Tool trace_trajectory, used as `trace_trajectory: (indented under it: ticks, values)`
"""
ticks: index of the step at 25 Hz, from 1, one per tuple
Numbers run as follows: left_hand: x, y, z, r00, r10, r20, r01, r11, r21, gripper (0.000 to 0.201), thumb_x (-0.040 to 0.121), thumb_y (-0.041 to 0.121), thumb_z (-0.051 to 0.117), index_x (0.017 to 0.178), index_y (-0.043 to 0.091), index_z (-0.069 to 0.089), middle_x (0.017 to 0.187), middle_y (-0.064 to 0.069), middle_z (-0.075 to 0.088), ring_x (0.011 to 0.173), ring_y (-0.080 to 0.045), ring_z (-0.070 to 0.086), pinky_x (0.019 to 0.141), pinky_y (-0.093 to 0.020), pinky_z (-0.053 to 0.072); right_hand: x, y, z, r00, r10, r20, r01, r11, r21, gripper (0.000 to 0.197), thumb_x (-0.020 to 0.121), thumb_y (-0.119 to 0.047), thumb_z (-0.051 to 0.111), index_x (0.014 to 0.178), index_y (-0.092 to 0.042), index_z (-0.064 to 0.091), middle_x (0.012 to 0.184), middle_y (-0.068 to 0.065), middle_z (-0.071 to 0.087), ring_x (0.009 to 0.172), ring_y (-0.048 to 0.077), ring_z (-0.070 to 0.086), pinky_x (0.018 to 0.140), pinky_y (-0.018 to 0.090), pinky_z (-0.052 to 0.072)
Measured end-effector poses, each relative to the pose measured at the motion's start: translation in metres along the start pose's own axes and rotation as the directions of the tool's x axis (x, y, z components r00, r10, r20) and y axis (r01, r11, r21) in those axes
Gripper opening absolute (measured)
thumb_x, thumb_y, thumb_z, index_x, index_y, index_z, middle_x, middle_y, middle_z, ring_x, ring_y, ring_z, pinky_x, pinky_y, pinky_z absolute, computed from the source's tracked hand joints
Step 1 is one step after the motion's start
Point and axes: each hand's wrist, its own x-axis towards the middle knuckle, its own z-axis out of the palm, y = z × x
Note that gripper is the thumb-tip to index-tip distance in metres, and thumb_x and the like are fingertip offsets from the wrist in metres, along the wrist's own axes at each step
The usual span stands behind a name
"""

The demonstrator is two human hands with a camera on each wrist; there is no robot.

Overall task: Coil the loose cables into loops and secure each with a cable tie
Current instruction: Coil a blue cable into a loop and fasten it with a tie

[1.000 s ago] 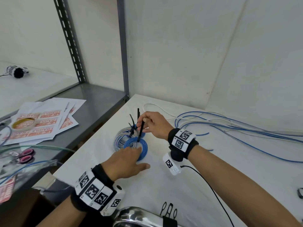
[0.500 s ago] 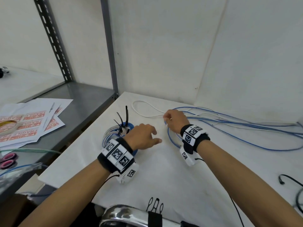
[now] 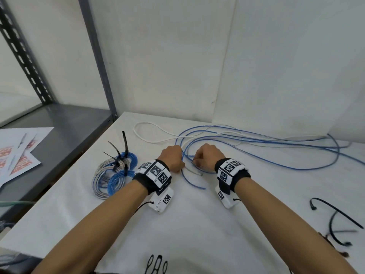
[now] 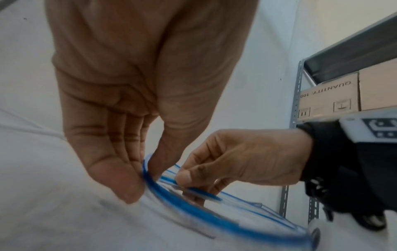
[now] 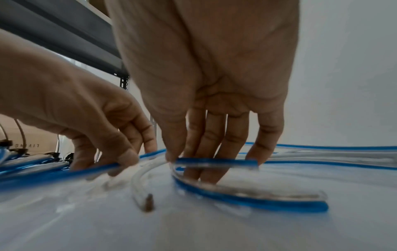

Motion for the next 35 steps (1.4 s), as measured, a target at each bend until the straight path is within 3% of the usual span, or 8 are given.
trace_trajectory:
  ticks: [3,7,12,18,21,26,30,35]
  values:
    - [-0.004,-0.006,-0.008,0.999,0.017,-0.029,-0.021,0.987,-0.162,0.037,0.09,0.015,0.061,0.125,0.005,0.058,0.101,-0.015,0.073,0.101,-0.031,0.069,0.092,-0.04,0.055,-0.002,0.001,-0.002,0.964,0.118,-0.238,-0.078,0.982,0.173,0.04,0.09,-0.036,0.073,0.119,-0.013,0.056,0.101,0.003,0.067,0.097,0.028,0.064,0.082,0.038,0.052]
    - [-0.023,-0.003,-0.026,0.986,0.132,-0.103,-0.164,0.884,-0.437,0.019,0.095,0.006,0.06,0.112,0.007,0.067,0.084,-0.01,0.072,0.072,-0.025,0.073,0.071,-0.032,0.063,-0.004,0.008,-0.015,0.917,0.08,-0.39,-0.02,0.988,0.153,0.07,0.096,-0.024,0.067,0.155,-0.03,0.03,0.107,0.005,0.069,0.102,0.026,0.064,0.084,0.039,0.052]
    - [-0.038,-0.001,-0.039,0.955,0.109,-0.277,-0.269,0.715,-0.646,0.015,0.097,-0.003,0.057,0.108,0.002,0.065,0.097,-0.017,0.068,0.071,-0.019,0.068,0.055,-0.029,0.061,-0.013,0.013,-0.031,0.889,-0.024,-0.457,-0.054,0.986,-0.157,0.028,0.102,-0.026,0.056,0.129,-0.02,0.06,0.117,0.01,0.066,0.113,0.033,0.057,0.09,0.041,0.043]
    - [-0.055,0.006,-0.068,0.891,0.125,-0.437,-0.454,0.251,-0.855,0.032,0.102,-0.005,0.052,0.132,0.001,0.059,0.104,-0.008,0.057,0.097,-0.019,0.07,0.084,-0.047,0.062,-0.021,0.015,-0.046,0.784,-0.129,-0.607,0.053,0.989,-0.141,0.013,0.101,-0.016,0.049,0.113,-0.015,0.054,0.088,0.004,0.068,0.088,0.033,0.065,0.089,0.045,0.041]
    - [-0.05,0.004,-0.085,0.862,0.057,-0.504,-0.505,0.009,-0.863,0.034,0.103,-0.005,0.049,0.135,0.003,0.058,0.102,-0.006,0.055,0.106,-0.019,0.067,0.09,-0.048,0.06,-0.018,0.03,-0.04,0.729,-0.073,-0.68,0.154,0.986,0.06,0.016,0.106,-0.02,0.046,0.111,-0.011,0.058,0.078,0.005,0.066,0.075,0.034,0.064,0.072,0.039,0.046]
    - [-0.02,0.017,-0.091,0.868,-0.031,-0.496,-0.488,-0.238,-0.84,0.037,0.101,-0.001,0.054,0.139,-0.001,0.055,0.104,-0.003,0.058,0.107,-0.018,0.067,0.094,-0.05,0.058,-0.01,0.015,-0.037,0.711,-0.014,-0.703,0.436,0.793,0.425,0.023,0.107,-0.024,0.049,0.103,-0.016,0.071,0.079,-0.01,0.063,0.07,0.001,0.059,0.068,0.015,0.047]
    - [-0.004,0.027,-0.083,0.871,-0.095,-0.481,-0.482,-0.346,-0.805,0.034,0.103,0.012,0.056,0.135,-0.001,0.059,0.104,-0.001,0.067,0.104,-0.017,0.066,0.092,-0.048,0.06,-0.003,0.004,-0.042,0.738,0.062,-0.672,0.501,0.616,0.608,0.022,0.105,-0.014,0.051,0.097,-0.008,0.071,0.086,0.008,0.074,0.074,0.015,0.072,0.068,0.027,0.057]
    - [0.002,0.038,-0.067,0.883,-0.103,-0.459,-0.457,-0.415,-0.787,0.025,0.102,0.009,0.055,0.125,0.005,0.064,0.109,0.0,0.069,0.105,-0.018,0.067,0.092,-0.05,0.059,-0.019,-0.001,-0.055,0.904,0.011,-0.428,0.417,0.204,0.885,0.02,0.103,-0.002,0.052,0.121,-0.005,0.06,0.083,0.012,0.068,0.066,0.015,0.059,0.068,0.024,0.054]
